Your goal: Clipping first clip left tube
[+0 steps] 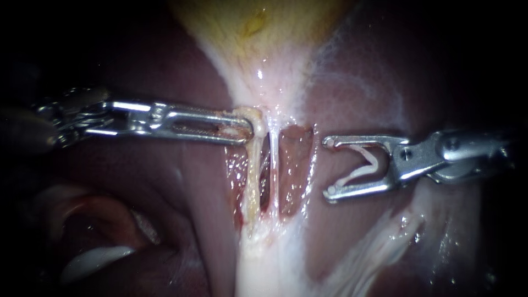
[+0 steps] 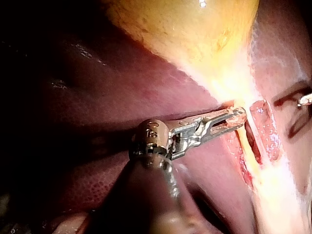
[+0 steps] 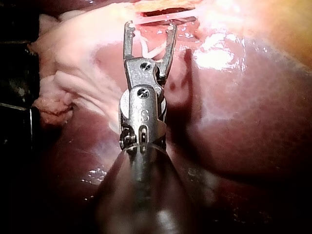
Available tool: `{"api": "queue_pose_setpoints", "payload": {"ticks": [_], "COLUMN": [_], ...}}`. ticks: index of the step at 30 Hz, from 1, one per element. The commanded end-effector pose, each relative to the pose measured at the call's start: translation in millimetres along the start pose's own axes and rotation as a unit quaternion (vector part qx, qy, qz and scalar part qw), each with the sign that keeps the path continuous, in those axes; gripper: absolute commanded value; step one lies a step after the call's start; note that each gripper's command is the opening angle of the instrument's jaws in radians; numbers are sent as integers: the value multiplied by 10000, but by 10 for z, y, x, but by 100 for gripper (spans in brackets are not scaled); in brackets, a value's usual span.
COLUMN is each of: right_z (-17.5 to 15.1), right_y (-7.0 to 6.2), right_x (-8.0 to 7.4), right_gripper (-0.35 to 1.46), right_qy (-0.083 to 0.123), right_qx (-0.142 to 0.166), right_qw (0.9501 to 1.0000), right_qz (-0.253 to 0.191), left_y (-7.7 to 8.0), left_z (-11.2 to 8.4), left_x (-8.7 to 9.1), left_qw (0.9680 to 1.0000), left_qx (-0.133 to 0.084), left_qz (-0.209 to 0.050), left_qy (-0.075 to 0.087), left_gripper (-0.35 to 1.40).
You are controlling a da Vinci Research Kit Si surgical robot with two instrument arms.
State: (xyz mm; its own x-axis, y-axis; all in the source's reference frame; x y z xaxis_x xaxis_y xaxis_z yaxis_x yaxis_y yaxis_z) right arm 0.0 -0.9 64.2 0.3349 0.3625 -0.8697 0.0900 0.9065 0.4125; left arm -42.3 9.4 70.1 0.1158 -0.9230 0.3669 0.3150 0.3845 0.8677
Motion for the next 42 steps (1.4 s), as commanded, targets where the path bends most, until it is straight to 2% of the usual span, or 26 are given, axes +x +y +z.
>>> {"api": "queue_pose_setpoints", "payload": {"ticks": [1, 7, 14, 18, 29, 36, 42], "right_z": [1, 3, 6, 7, 25, 66, 100], "right_y": [0, 0, 0, 0, -3, -7, -5], "right_x": [0, 0, -1, 0, -4, -16, -25], "right_gripper": [50, 50, 50, 50, 50, 50, 50], "right_qy": [3, 3, 9, 8, 13, 44, 26], "right_qx": [12, 8, 30, 28, 50, 121, 155], "right_qw": [10000, 10000, 10000, 10000, 10000, 9999, 9998], "right_qz": [0, -2, -3, -2, -28, -6, 132], "left_y": [0, -9, -35, -44, -41, -40, -41], "left_z": [0, -16, -43, -51, -57, -57, -56], "left_x": [0, -3, -24, -33, -34, -34, -34], "left_qw": [10000, 10000, 9999, 9999, 9999, 9999, 9999], "left_qx": [3, 33, 41, 32, 23, 10, 8], "left_qz": [3, -18, -135, -140, -111, -110, -110], "left_qy": [3, 25, 54, 32, 27, 19, 18], "left_gripper": [-35, -35, -35, -35, -35, -35, -35]}}
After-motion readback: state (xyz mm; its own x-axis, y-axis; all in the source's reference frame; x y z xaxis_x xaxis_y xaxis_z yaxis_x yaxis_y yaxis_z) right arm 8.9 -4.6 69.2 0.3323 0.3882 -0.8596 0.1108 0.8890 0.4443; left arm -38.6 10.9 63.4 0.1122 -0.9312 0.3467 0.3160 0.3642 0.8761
